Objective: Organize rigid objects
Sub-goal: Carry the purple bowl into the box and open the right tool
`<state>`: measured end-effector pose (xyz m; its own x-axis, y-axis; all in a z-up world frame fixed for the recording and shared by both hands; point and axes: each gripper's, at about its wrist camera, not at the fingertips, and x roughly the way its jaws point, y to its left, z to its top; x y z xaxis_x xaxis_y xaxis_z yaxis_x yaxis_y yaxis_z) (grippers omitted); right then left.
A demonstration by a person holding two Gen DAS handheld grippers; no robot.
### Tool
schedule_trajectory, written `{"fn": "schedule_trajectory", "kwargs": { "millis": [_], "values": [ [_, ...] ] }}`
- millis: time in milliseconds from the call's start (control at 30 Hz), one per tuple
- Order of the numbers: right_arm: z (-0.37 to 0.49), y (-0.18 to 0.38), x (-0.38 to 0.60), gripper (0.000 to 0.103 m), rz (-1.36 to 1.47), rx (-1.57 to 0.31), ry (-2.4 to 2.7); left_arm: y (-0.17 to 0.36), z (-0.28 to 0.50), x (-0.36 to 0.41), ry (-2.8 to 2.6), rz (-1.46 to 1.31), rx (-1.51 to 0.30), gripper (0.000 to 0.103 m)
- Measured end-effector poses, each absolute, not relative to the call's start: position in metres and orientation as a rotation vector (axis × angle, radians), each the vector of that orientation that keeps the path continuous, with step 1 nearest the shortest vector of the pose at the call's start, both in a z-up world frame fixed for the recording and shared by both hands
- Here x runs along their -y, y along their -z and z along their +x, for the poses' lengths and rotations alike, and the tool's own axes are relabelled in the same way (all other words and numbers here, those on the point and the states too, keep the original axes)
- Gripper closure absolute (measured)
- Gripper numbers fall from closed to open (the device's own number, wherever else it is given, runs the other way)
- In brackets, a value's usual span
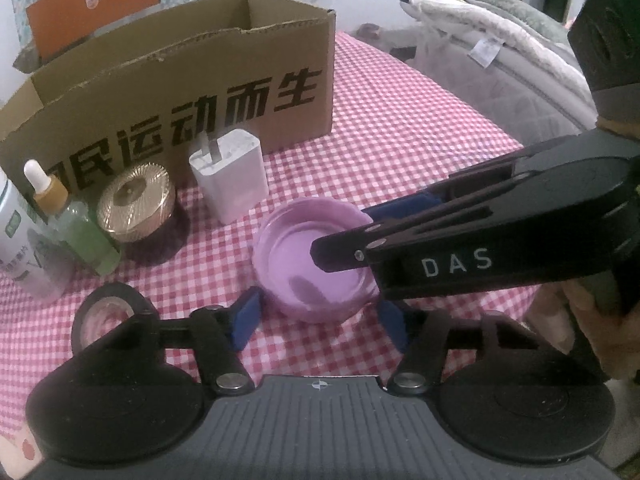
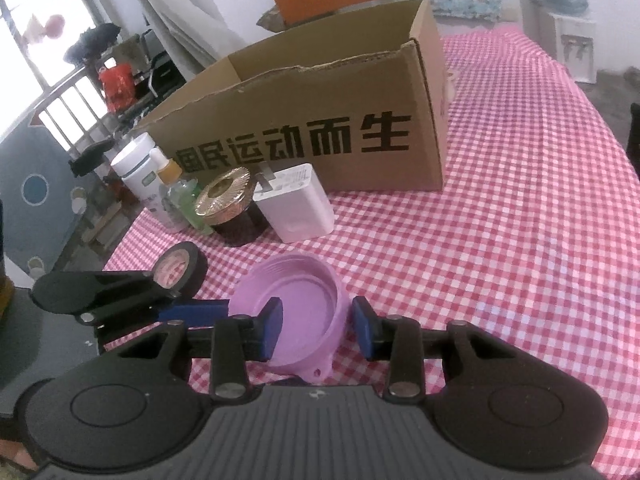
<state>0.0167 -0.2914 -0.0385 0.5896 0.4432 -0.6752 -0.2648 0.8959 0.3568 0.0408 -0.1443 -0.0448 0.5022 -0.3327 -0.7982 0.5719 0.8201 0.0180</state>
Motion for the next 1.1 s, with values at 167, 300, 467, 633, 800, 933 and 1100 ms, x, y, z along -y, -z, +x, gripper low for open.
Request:
{"fn": "schedule_trajectory", "kwargs": {
  "millis": [167, 300, 467, 633, 800, 933, 1100],
  "values": [
    [0.014, 0.037, 0.294, 0.063, 0.230, -0.847, -0.403, 0.044, 0.037, 0.144, 0.573, 0.310, -0.885, 0.044],
    [0.012, 0.037, 0.296, 0.064, 0.234, -0.851, -0.395, 0.044, 0.040, 0.147, 0.574, 0.312, -0.891, 0.041],
    [0.012, 0.038, 0.296, 0.064, 0.239, -0.849, -0.391, 0.046, 0.042, 0.151, 0.580, 0.320, -0.892, 0.033],
    [0.011, 0.037, 0.295, 0.063, 0.239, -0.840, -0.385, 0.048, 0.044, 0.153, 0.576, 0.302, -0.883, 0.030],
    [0.008, 0.036, 0.295, 0.063, 0.238, -0.827, -0.368, 0.046, 0.036, 0.158, 0.551, 0.320, -0.845, 0.038],
    [0.005, 0.033, 0.298, 0.063, 0.256, -0.819, -0.360, 0.045, 0.034, 0.159, 0.545, 0.314, -0.849, 0.038],
    [-0.001, 0.029, 0.302, 0.063, 0.266, -0.804, -0.347, 0.039, 0.028, 0.160, 0.545, 0.309, -0.826, 0.038]
  ]
}}
